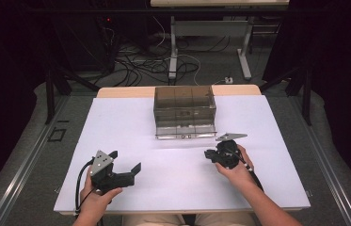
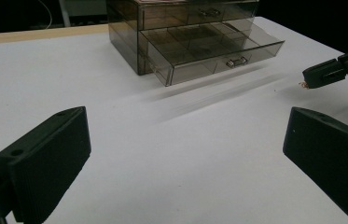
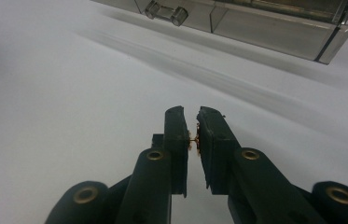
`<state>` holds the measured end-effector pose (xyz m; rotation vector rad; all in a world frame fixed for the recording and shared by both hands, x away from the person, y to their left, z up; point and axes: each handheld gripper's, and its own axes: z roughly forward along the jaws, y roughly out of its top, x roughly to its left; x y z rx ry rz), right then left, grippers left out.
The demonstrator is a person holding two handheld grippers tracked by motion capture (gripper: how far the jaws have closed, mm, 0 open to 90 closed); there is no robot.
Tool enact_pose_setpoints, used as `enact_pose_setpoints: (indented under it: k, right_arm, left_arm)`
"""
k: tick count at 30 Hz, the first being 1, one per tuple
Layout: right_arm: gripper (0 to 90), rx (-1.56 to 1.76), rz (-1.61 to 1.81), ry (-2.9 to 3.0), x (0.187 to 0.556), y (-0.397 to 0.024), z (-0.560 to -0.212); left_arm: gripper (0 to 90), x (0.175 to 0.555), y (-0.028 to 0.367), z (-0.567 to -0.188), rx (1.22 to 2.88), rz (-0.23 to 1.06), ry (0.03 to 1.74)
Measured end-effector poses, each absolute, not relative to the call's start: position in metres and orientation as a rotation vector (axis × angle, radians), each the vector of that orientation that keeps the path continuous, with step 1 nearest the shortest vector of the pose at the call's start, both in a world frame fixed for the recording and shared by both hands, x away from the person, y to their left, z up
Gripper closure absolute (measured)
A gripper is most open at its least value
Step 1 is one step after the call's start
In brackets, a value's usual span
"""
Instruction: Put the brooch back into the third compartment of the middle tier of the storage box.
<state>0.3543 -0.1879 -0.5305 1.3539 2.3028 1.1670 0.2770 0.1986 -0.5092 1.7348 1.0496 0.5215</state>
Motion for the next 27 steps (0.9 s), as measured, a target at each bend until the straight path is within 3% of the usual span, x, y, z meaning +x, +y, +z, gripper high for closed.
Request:
enact_pose_setpoints:
  k: [27]
  right_arm:
    - [82.4,1.350,1.186,2.311,0.358,-0.189,-0.502]
  left_arm:
    - [0.9,0.277,0.199,-0.509,1.737,0.522,1.049]
